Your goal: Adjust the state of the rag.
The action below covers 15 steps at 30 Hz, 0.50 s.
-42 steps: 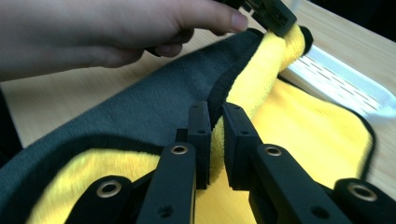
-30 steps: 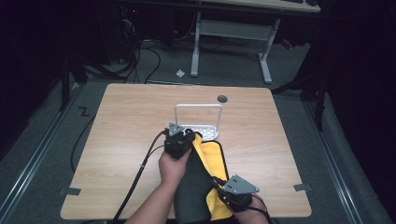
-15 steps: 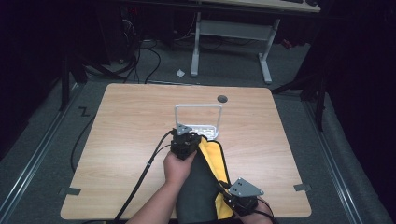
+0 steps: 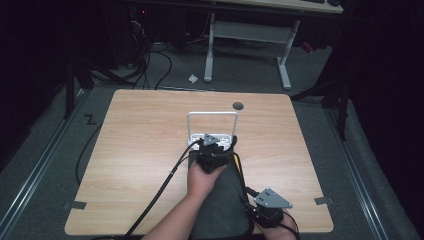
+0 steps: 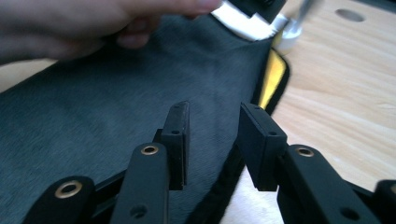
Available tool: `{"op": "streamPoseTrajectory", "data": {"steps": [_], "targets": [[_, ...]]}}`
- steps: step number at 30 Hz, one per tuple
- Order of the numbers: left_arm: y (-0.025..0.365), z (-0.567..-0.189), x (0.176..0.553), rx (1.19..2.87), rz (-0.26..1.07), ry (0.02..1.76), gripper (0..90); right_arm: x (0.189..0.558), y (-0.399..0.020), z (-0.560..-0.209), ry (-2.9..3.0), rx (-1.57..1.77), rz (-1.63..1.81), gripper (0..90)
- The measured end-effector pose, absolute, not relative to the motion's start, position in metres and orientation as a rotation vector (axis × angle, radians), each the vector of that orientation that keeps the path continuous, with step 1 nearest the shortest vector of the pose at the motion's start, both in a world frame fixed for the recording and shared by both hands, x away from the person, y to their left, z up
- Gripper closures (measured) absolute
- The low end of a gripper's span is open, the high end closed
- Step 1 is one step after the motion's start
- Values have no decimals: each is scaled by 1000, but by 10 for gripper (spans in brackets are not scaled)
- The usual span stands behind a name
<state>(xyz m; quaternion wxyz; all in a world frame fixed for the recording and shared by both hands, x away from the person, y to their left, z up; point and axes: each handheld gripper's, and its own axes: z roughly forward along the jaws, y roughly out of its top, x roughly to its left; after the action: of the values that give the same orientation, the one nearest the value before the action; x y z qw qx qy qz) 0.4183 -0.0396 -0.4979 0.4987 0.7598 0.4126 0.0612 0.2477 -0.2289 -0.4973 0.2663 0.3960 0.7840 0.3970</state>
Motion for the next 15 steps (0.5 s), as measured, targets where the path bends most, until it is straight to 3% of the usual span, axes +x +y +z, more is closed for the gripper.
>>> {"op": "streamPoseTrajectory", "data": {"steps": [8,15], "targets": [[-9,-495,404,1819,171,1000,535,252,-230,-502,2139,1079,1061,660],[41,-503,375,1865,202,997,585,257,-231,-506,2146,1111,1059,690]]}}
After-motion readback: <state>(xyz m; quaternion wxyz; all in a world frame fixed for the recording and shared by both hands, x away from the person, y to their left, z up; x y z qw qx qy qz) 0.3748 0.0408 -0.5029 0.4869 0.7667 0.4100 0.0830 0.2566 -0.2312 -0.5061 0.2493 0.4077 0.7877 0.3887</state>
